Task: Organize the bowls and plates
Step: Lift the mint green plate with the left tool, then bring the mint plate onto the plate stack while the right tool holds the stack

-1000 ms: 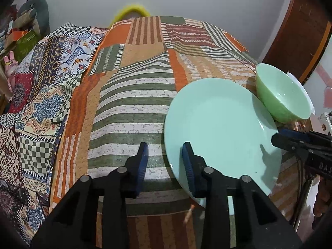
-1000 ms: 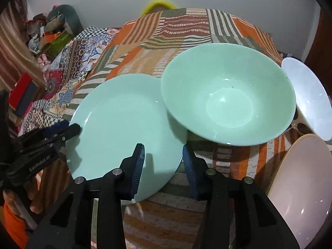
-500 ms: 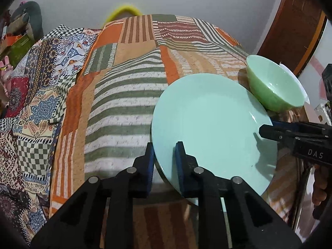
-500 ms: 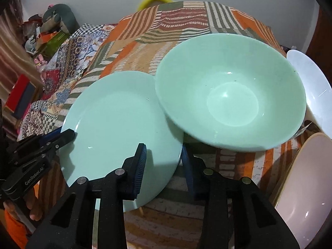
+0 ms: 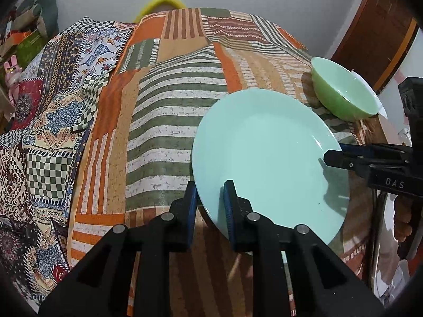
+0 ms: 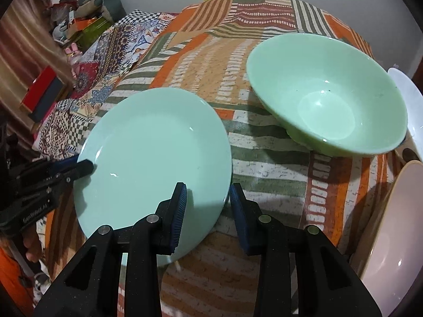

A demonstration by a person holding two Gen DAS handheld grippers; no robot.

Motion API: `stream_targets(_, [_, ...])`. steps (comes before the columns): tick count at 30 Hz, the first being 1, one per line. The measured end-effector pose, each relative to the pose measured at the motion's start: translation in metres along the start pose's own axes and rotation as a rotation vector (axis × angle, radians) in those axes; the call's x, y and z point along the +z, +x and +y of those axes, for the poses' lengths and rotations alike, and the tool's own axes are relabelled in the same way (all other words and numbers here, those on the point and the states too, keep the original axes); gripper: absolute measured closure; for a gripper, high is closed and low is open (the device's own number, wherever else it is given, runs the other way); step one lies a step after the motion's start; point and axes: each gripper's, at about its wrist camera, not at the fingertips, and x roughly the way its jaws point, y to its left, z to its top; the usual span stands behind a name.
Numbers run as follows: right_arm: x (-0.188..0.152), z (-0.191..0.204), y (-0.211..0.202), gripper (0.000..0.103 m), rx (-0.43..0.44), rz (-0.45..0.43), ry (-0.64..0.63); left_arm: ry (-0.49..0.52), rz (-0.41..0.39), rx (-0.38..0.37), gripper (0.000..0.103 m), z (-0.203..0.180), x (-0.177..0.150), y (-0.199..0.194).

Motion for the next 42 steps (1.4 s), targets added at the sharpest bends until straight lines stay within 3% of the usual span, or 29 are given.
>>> stream_targets(16, [-0.007,0.006,-0.005,0.076,-0.014,-0.007,-0.018,0.003,-0.006,0.016,0.083,-0.007,-0.003,-0.006])
stream_targets(33, [-0.043,0.008,-0.086,0.078,0.033,-0.143,0.005,0.061,-0.154,0.036,0.083,-0.058,-0.025,-0.109])
stream_targets(42, [-0.075,0.009,-0.131,0.078,0.017,-0.228,0.001,0.080,-0.182,0.030,0.083,-0.089,-0.046,-0.148])
